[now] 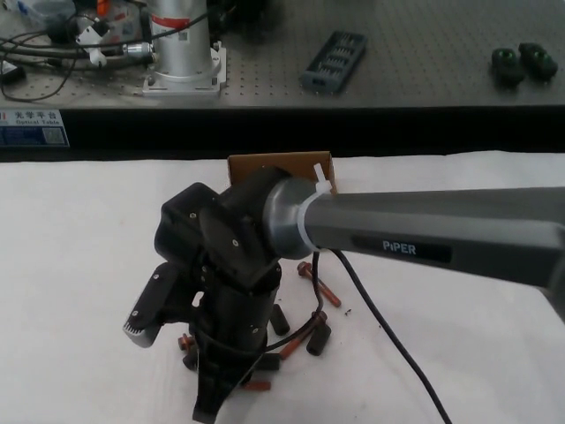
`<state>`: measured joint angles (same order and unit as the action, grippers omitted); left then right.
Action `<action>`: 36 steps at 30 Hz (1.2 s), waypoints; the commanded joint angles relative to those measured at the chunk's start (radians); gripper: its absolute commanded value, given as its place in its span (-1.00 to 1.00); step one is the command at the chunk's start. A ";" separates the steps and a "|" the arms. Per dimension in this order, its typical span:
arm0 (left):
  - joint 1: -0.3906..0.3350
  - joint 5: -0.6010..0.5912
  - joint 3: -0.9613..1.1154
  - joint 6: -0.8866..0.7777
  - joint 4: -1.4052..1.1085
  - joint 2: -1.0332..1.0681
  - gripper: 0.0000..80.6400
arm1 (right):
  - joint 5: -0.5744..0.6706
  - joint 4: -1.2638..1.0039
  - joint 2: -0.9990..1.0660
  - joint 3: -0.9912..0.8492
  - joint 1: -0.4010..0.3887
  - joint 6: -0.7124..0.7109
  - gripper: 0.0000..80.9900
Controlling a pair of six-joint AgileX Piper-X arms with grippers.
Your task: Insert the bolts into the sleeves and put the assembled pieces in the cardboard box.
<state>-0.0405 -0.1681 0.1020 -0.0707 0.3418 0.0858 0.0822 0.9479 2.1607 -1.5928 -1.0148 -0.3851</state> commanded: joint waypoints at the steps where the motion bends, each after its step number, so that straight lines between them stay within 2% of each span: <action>1: 0.002 0.008 0.011 0.001 0.001 0.003 -0.99 | -0.006 -0.013 0.025 0.008 -0.004 0.074 -0.82; 3: 0.002 0.008 0.011 0.001 0.001 0.003 -0.99 | -0.006 -0.016 0.014 0.006 -0.004 0.099 -0.98; 4: 0.002 0.006 0.011 0.002 -0.002 0.003 -0.99 | -0.006 -0.016 0.006 0.006 -0.004 0.102 -0.91; 9: 0.002 -0.045 0.042 0.005 -0.033 0.003 -0.99 | -0.006 -0.019 -0.077 0.006 -0.004 0.168 -0.91; 14: 0.002 -0.108 0.129 0.113 -0.028 0.031 -0.99 | -0.006 -0.024 -0.190 0.006 0.012 0.211 -0.91; 21: 0.002 -0.236 0.267 0.139 -0.021 0.261 -0.99 | -0.006 -0.019 -0.320 0.006 0.050 0.296 -0.90; 26: -0.005 -0.312 0.396 0.123 -0.021 0.490 -0.99 | -0.082 0.012 -0.414 0.029 0.085 0.311 -0.90; 31: -0.064 -0.322 0.541 0.099 0.036 0.696 -0.99 | -0.096 0.029 -0.532 0.105 0.131 0.354 -0.90; 36: -0.161 -0.289 0.660 0.099 0.083 0.859 -0.99 | -0.139 -0.012 -0.687 0.230 0.182 0.394 -0.90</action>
<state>-0.1254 -0.4743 0.6690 0.0422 0.3820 0.8293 -0.0611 0.9310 1.4388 -1.3215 -0.8222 0.0058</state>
